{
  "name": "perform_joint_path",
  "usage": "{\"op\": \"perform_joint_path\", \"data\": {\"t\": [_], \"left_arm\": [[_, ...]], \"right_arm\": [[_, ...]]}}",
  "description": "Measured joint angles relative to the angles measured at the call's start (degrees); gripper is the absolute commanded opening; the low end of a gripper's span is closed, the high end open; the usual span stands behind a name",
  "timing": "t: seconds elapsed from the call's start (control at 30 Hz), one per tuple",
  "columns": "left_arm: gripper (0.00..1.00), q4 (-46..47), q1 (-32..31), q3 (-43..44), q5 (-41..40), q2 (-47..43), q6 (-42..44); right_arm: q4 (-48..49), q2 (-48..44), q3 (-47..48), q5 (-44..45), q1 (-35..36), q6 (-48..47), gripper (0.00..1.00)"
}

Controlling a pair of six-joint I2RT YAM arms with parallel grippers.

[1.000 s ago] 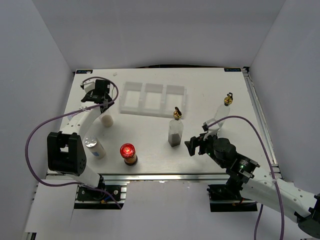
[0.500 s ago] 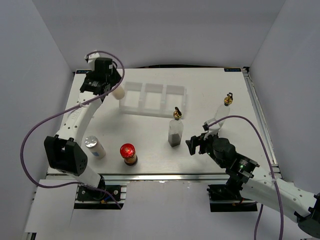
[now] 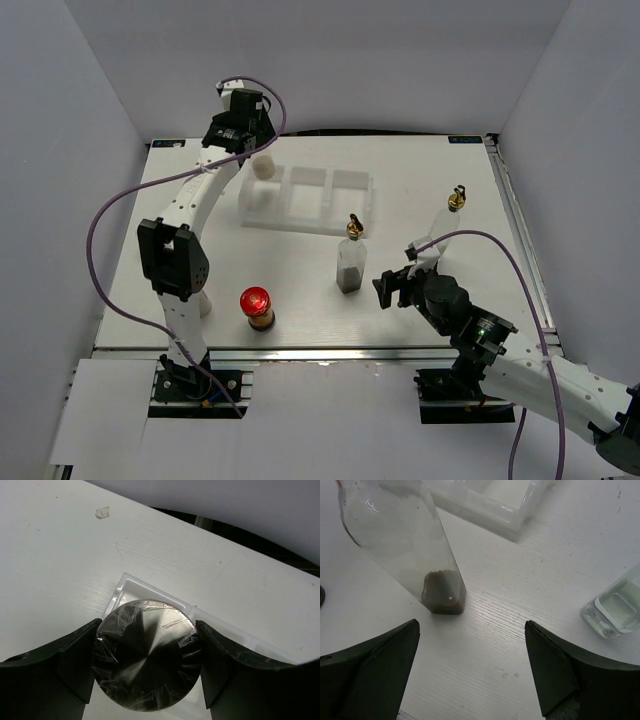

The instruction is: Organize the condiment bottles

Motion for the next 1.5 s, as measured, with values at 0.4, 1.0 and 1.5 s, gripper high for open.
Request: {"op": "perform_joint_path", "data": {"t": [0.4,1.0,1.5], "left_arm": [[0.0,-0.2,0.0,4.5,1.9,7.3,3.8],[0.06,5.2,0.0,1.1,4.2,11.6,10.4],[0.98,11.3,0.0,-3.8,3.7,11.8,12.7]], "right_arm": [[-0.1,0.3,0.0,0.4,0.0,0.0,0.89],[-0.1,0.5,0.0,0.4,0.0,0.1,0.89],[-1.7,0.4,0.0,-0.6,0.0,0.5,0.89]]}}
